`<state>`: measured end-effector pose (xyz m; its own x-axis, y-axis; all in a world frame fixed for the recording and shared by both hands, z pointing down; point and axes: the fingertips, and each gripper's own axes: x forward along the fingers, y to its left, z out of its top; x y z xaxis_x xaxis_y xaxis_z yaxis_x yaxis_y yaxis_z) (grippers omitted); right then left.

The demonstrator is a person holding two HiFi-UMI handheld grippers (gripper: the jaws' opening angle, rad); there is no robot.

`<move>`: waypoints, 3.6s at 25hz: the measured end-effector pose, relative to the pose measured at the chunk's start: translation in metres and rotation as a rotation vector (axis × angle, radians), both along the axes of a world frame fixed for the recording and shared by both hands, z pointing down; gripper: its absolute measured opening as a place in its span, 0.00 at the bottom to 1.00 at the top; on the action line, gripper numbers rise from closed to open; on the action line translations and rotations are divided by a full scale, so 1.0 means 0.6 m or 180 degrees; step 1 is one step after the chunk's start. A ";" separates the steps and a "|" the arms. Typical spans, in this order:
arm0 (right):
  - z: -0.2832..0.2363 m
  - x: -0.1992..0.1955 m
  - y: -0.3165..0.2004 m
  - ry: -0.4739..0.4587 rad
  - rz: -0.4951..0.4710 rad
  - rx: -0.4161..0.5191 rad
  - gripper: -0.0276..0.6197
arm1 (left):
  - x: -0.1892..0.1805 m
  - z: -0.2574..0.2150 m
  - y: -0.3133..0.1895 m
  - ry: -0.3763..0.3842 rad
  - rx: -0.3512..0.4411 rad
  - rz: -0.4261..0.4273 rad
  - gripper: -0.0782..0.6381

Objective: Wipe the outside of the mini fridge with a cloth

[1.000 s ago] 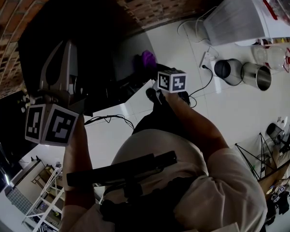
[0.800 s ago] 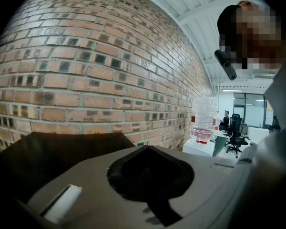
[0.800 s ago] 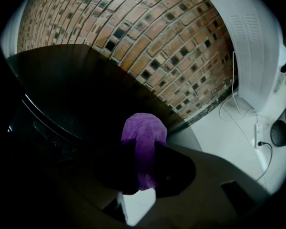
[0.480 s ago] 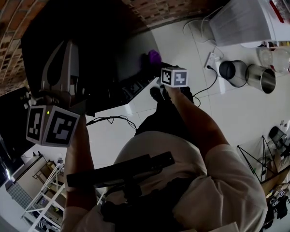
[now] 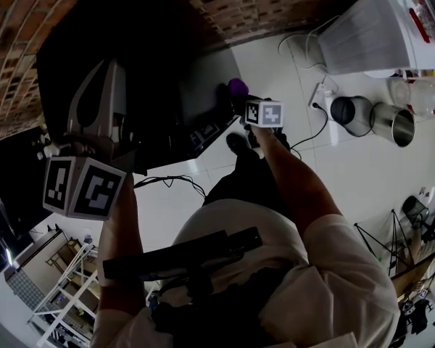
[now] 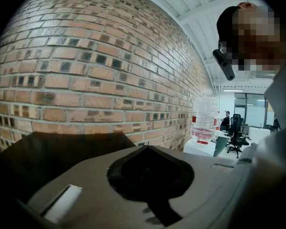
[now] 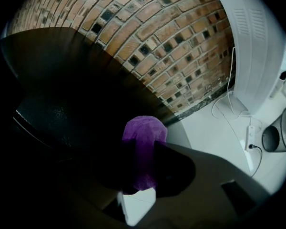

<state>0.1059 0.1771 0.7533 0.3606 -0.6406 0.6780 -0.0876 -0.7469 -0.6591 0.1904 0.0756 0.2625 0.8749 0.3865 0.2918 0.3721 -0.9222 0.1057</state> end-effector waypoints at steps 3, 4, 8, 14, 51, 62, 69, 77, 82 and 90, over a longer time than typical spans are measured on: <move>-0.011 0.009 0.004 0.0042 0.0014 0.0022 0.22 | 0.000 0.002 -0.001 0.0004 -0.0007 -0.0003 0.12; -0.018 0.013 0.005 0.0076 0.0024 0.0042 0.22 | 0.000 0.002 -0.002 0.0005 -0.0008 -0.0005 0.12; -0.057 0.028 0.011 0.0224 0.0037 0.0144 0.22 | -0.001 0.005 -0.002 0.0009 -0.0009 -0.0002 0.12; -0.184 0.052 0.037 0.0615 0.0014 0.0172 0.22 | -0.004 0.008 -0.001 0.0010 0.0007 0.0074 0.12; -0.862 0.020 -0.091 0.2677 -0.1291 -0.0327 0.22 | -0.176 -0.038 -0.165 0.0364 -0.0613 -0.0281 0.14; -0.871 -0.006 -0.174 0.2691 -0.1698 -0.0131 0.23 | -0.210 -0.042 -0.181 0.0359 -0.0687 -0.0378 0.14; -0.872 0.000 -0.244 0.2661 -0.2091 0.0108 0.23 | -0.203 -0.043 -0.225 0.0344 -0.0606 -0.0698 0.14; -0.866 -0.016 -0.357 0.2645 -0.2223 0.0140 0.23 | -0.202 -0.053 -0.319 0.0471 -0.0699 -0.0687 0.14; -0.846 -0.021 -0.455 0.2626 -0.1975 0.0043 0.23 | -0.202 -0.054 -0.409 0.0465 -0.0665 -0.0398 0.15; -0.808 0.000 -0.553 0.2519 -0.1315 -0.0385 0.23 | -0.184 -0.035 -0.490 0.0241 -0.0707 0.0124 0.21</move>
<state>0.1056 -0.1548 0.2687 0.5074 -0.7630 0.4005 -0.7594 -0.6156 -0.2108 0.0798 -0.2182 0.2413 0.8742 0.4678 0.1299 0.4216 -0.8642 0.2747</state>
